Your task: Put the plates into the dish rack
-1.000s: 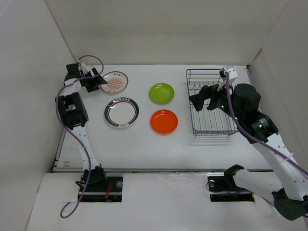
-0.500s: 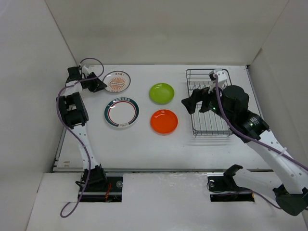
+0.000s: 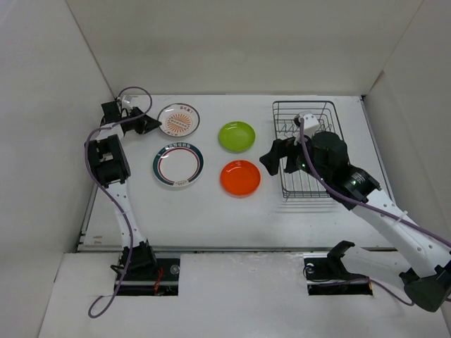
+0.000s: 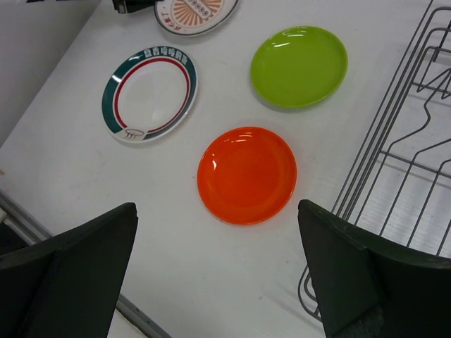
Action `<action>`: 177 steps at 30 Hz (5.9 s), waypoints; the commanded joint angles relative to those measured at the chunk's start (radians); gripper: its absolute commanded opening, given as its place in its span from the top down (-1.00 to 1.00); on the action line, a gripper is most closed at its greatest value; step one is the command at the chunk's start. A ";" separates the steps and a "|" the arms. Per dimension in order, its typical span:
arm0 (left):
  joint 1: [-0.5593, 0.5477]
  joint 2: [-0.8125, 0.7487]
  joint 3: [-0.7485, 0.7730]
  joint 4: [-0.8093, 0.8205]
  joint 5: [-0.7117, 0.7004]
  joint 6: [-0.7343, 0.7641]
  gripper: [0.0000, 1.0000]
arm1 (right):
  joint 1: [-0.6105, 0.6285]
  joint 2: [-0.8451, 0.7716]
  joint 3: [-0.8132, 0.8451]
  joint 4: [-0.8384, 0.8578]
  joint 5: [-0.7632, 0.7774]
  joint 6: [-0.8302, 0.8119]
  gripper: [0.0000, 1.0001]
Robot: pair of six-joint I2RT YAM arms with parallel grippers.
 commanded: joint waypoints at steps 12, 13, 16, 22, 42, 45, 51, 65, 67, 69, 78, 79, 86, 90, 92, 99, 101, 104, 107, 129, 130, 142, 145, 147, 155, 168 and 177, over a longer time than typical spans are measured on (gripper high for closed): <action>-0.008 -0.218 -0.001 0.627 0.331 -0.499 1.00 | 0.021 0.043 -0.038 0.231 0.053 0.032 -1.00; -0.022 -0.259 -0.016 0.627 0.375 -0.467 1.00 | 0.021 0.043 -0.038 0.255 0.064 0.032 -1.00; -0.038 -0.388 -0.131 0.627 0.435 -0.395 1.00 | 0.021 0.071 0.008 0.301 0.064 -0.014 -1.00; -0.097 -0.670 -0.447 0.627 0.435 -0.253 1.00 | 0.010 0.227 0.162 0.386 -0.074 -0.062 -1.00; -0.277 -0.908 -0.587 0.627 0.448 -0.227 1.00 | -0.067 0.498 0.260 0.634 -0.406 0.133 1.00; -0.266 -0.918 -0.587 0.627 0.411 -0.227 0.19 | -0.090 0.433 0.210 0.625 -0.360 0.142 1.00; -0.213 -0.919 -0.545 0.325 0.287 0.035 -1.00 | -0.166 0.269 0.226 0.229 0.109 0.056 1.00; -0.275 -0.867 -0.323 -0.263 -0.666 0.417 -1.00 | -0.318 0.362 0.303 0.003 0.472 -0.096 1.00; -0.275 -0.878 -0.323 -0.263 -0.691 0.428 -1.00 | -0.336 0.384 0.317 0.003 0.472 -0.112 1.00; -0.275 -0.887 -0.323 -0.263 -0.703 0.428 -1.00 | -0.347 0.413 0.331 0.003 0.460 -0.126 1.00; -0.275 -0.887 -0.314 -0.272 -0.712 0.437 -1.00 | -0.376 0.479 0.332 0.035 0.394 -0.146 1.00; -0.275 -0.887 -0.314 -0.272 -0.712 0.437 -1.00 | -0.376 0.479 0.332 0.035 0.385 -0.146 1.00; -0.275 -0.887 -0.314 -0.281 -0.712 0.437 -1.00 | -0.395 0.517 0.332 0.055 0.332 -0.128 1.00; -0.275 -0.878 -0.314 -0.281 -0.721 0.437 -1.00 | -0.395 0.554 0.355 0.055 0.332 -0.119 1.00; -0.275 -0.878 -0.314 -0.281 -0.721 0.437 -1.00 | -0.395 0.566 0.366 0.055 0.332 -0.110 1.00; -0.275 -0.869 -0.305 -0.290 -0.721 0.437 -1.00 | -0.395 0.620 0.375 0.055 0.345 -0.088 0.97; -0.275 -0.869 -0.296 -0.290 -0.721 0.437 -1.00 | -0.395 0.632 0.375 0.055 0.354 -0.077 0.86; -0.275 -0.859 -0.296 -0.300 -0.712 0.446 -1.00 | -0.395 0.662 0.398 0.055 0.354 -0.077 0.66; -0.275 -0.850 -0.285 -0.300 -0.703 0.446 -1.00 | -0.395 0.685 0.419 0.037 0.354 -0.077 0.24; -0.493 -0.361 0.097 -0.494 -0.198 0.578 -1.00 | -0.343 0.262 0.283 0.064 0.091 -0.077 -1.00; -0.493 -0.327 0.144 -0.494 -0.198 0.578 -1.00 | -0.343 0.228 0.218 0.119 0.051 -0.077 -1.00; -0.502 -0.040 0.301 -0.473 -0.214 0.556 -0.84 | -0.314 -0.021 0.148 0.077 -0.109 -0.111 -0.98; -0.502 -0.004 0.323 -0.473 -0.214 0.556 -0.73 | -0.314 -0.030 0.139 0.054 -0.053 -0.122 -0.98; -0.502 0.007 0.323 -0.473 -0.214 0.546 -0.73 | -0.314 -0.030 0.127 0.043 -0.053 -0.133 -0.98; -0.502 0.067 0.350 -0.473 -0.204 0.484 -0.36 | -0.314 -0.050 0.067 0.052 -0.053 -0.123 -0.98; -0.559 0.107 0.359 -0.462 -0.214 0.466 0.02 | -0.314 -0.059 0.039 0.043 -0.074 -0.114 -0.98; -0.559 0.135 0.350 -0.433 -0.299 0.396 1.00 | -0.314 -0.078 0.021 0.052 -0.083 -0.096 -0.98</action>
